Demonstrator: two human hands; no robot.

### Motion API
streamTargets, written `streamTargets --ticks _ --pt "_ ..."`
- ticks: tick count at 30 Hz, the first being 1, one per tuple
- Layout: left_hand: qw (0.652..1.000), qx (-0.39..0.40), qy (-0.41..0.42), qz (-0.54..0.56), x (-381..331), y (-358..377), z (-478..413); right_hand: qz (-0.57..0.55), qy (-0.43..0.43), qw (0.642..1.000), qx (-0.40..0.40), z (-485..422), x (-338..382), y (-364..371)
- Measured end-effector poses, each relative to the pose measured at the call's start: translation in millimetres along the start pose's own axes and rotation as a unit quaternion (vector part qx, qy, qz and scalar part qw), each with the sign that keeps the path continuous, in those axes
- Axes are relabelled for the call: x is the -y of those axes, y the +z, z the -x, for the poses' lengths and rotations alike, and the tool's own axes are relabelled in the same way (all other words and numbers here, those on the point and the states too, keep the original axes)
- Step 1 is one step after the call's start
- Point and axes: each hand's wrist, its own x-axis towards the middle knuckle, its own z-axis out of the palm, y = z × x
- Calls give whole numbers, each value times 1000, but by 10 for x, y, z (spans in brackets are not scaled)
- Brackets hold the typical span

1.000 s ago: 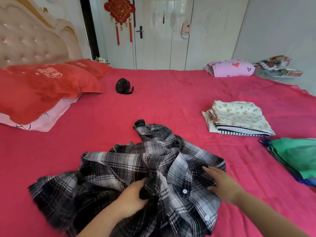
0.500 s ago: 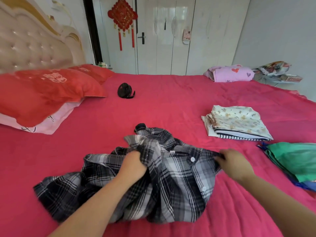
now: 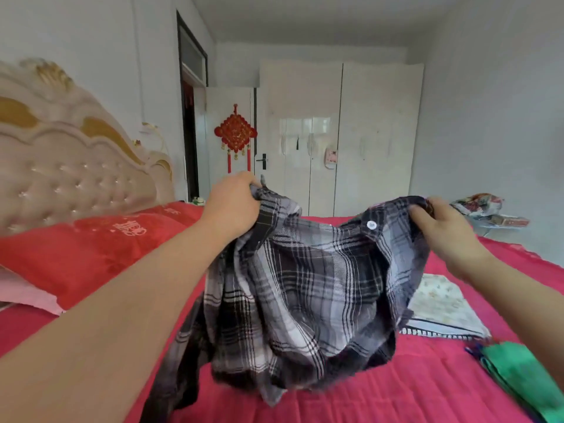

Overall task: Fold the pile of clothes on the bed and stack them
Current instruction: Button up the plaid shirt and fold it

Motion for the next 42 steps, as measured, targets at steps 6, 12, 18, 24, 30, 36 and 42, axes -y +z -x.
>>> streamTargets --ticks 6,12,18,24,30,36,42 --pt "985 -158 60 -19 -572 -590 -81 -26 -125 985 -113 -21 761 -326" --pt "961 -255 87 -69 -908 -1116 -56 -59 -189 956 -218 -30 1191 -745" --pt "958 -252 55 -128 -858 -1023 -180 20 -200 961 -192 -131 1126 -679" --pt "984 -76 -8 -160 -387 47 -95 103 -82 989 -69 -99 243 51" --pt "985 10 -123 -120 266 1155 -188 89 119 989 -7 -138 -711 833" --pt "961 214 -155 -82 945 2113 -169 -2 229 959 168 -28 -1379 1460" --pt "948 297 -111 -26 1331 2625 1194 155 174 927 293 974 -1966 1446"
